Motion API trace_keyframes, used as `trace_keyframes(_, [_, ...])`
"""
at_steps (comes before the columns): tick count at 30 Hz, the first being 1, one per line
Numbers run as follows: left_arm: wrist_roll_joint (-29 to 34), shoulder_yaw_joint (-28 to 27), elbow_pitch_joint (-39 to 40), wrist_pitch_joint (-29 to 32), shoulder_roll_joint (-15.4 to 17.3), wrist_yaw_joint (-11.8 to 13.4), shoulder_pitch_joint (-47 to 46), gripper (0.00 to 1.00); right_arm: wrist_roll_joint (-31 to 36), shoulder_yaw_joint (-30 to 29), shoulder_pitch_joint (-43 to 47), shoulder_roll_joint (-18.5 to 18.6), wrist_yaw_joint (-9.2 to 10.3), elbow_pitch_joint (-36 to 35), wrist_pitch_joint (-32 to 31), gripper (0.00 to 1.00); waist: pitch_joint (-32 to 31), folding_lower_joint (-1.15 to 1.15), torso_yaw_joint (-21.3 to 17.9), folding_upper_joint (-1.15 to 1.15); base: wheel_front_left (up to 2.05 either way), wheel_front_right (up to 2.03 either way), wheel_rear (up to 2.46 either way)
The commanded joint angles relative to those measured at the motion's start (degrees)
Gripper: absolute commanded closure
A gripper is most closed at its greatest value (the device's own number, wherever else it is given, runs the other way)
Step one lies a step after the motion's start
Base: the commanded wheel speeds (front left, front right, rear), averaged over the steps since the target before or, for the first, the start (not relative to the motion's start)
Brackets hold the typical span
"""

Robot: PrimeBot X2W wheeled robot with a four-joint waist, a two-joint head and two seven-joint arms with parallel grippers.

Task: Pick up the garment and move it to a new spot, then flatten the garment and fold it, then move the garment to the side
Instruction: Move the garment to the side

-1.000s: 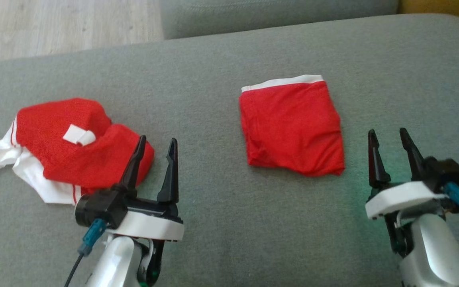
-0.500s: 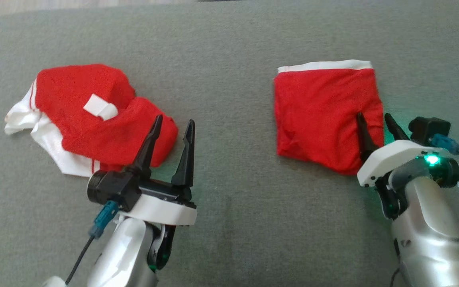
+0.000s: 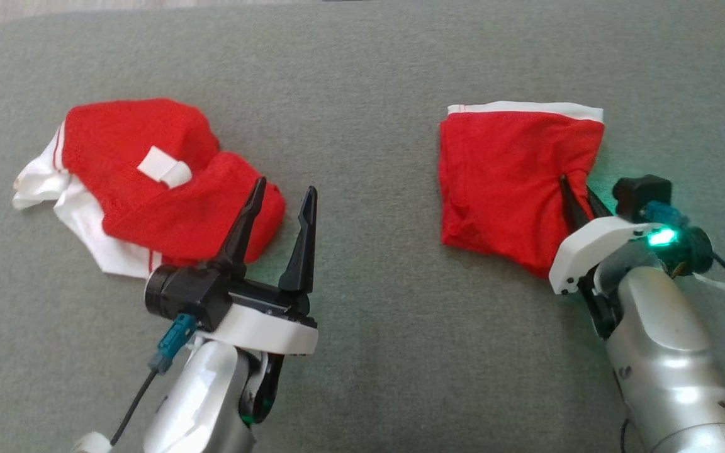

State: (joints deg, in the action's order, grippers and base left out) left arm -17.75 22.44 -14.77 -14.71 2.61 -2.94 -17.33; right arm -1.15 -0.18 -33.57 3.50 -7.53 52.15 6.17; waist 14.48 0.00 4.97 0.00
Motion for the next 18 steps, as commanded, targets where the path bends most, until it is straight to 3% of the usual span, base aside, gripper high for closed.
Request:
trace_keyframes(1, [0.1,-1.2,1.8,-0.3,0.3,0.2,-1.4,0.0,2.5,1.6,-1.6,-0.5,0.04,-0.7,1.4,1.0,-0.9,0.0,-1.4,0.0,0.0,0.0,0.0])
trace_keyframes(6, [0.1,0.0,1.5,-0.3,0.3,0.1,-1.6,0.0,5.6,3.5,-2.2,0.8,0.04,-1.0,2.7,1.0,-2.1,0.0,-3.6,0.0,0.0,0.0,0.0])
trace_keyframes(11, [-0.3,2.5,1.7,-0.3,0.3,0.5,-2.6,0.0,7.1,8.9,-2.8,4.5,0.04,-2.2,2.5,1.0,-2.7,0.0,-6.9,0.0,0.0,0.0,0.0])
trace_keyframes(18, [-1.1,6.2,3.0,-0.3,0.3,1.2,-5.4,0.0,2.5,17.8,-4.9,16.2,0.04,-4.9,1.2,1.0,0.2,0.0,-9.0,0.0,0.0,0.0,0.0])
